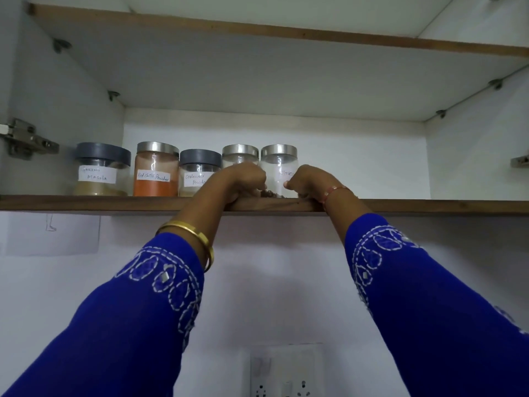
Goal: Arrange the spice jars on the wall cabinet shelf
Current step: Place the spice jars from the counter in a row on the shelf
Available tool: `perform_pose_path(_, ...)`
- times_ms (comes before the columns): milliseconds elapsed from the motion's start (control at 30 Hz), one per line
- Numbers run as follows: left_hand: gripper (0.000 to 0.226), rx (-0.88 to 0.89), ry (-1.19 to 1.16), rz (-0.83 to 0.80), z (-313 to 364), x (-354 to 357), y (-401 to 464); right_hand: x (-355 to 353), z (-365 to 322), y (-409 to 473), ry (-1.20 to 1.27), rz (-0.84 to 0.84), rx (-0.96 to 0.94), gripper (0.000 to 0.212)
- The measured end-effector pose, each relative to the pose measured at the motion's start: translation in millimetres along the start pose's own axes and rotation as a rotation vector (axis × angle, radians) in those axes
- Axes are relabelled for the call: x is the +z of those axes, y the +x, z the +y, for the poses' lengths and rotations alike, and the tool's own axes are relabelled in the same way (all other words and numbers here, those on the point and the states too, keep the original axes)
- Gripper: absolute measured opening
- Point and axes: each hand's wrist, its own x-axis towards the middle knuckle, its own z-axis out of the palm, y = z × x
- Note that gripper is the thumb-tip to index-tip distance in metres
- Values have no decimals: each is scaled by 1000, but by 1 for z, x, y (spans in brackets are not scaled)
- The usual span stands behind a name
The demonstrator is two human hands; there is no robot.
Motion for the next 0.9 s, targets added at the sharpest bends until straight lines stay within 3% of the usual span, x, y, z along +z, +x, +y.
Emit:
perform_pose_path(133, 35, -37, -70, 11, -3, 2, 8, 3, 3, 3, 97, 28, 19, 23)
perform_pose_path(200, 23, -16, -49, 31, -2, 4, 6, 4, 8, 3, 277, 116, 33, 34)
perform_pose_path(267, 16, 49, 23, 104, -1, 5, 2, 5, 11, -4, 414, 266, -1, 28)
perform_pose_path(333, 26, 166, 70, 233, -2, 10, -5, 6, 10, -17, 451, 416, -84, 18)
perform_pose_path(400, 35, 325, 58, 453, -2, 21, -21, 9, 9, -35, 460, 502, -207, 36)
perform_pose_path(533, 30, 566, -333, 747, -6, 57, -72, 25, 20, -84, 434, 584, -340, 42)
perform_pose_path(667, 26, 507, -560, 691, -22, 107, -124, 54, 49, -154, 417, 607, -398, 40)
perform_pose_path(900, 25, 280, -702, 462, -50, 199, -220, 103, 119, -269, 476, 586, -140, 38)
